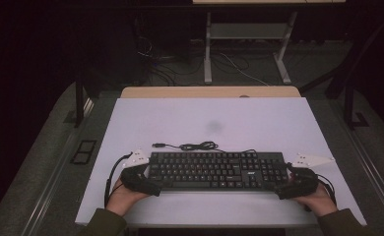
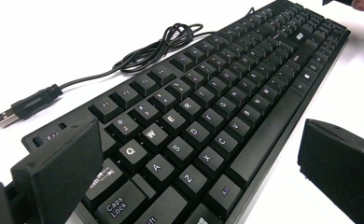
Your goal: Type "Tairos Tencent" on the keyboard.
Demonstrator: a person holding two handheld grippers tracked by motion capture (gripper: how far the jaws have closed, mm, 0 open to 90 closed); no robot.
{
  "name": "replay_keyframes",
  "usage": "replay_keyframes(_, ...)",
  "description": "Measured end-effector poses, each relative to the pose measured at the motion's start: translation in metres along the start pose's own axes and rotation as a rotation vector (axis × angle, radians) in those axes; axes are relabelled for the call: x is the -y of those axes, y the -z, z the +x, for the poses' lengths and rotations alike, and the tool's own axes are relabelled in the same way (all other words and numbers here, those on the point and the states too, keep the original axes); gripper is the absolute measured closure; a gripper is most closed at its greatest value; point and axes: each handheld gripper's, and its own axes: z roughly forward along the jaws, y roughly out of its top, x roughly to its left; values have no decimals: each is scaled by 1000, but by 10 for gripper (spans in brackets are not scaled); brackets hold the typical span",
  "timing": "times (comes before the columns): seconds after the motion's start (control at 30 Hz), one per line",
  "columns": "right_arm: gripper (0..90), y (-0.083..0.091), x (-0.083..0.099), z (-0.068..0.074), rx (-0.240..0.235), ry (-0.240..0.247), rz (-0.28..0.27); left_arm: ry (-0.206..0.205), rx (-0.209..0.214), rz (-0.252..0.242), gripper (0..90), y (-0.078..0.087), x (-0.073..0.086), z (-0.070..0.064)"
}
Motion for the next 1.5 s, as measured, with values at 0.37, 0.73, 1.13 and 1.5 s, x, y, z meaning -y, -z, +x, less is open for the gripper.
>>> replay_keyframes(0.37, 87, 0, -3, 0, -10, -5, -18, -4, 15, -5, 0, -2, -2, -2)
replay_keyframes(0.73, 87, -8, -10, 5, -30, 4, -13, -14, 21, -6, 0, -5, -4, -3)
replay_keyframes(1.13, 87, -14, -19, 7, -44, 6, -10, -3, 31, -14, 0, -6, -4, -2)
replay_keyframes(1.5, 87, -19, -25, 10, -42, 11, -32, -2, 32, -14, 0, -5, -5, -2)
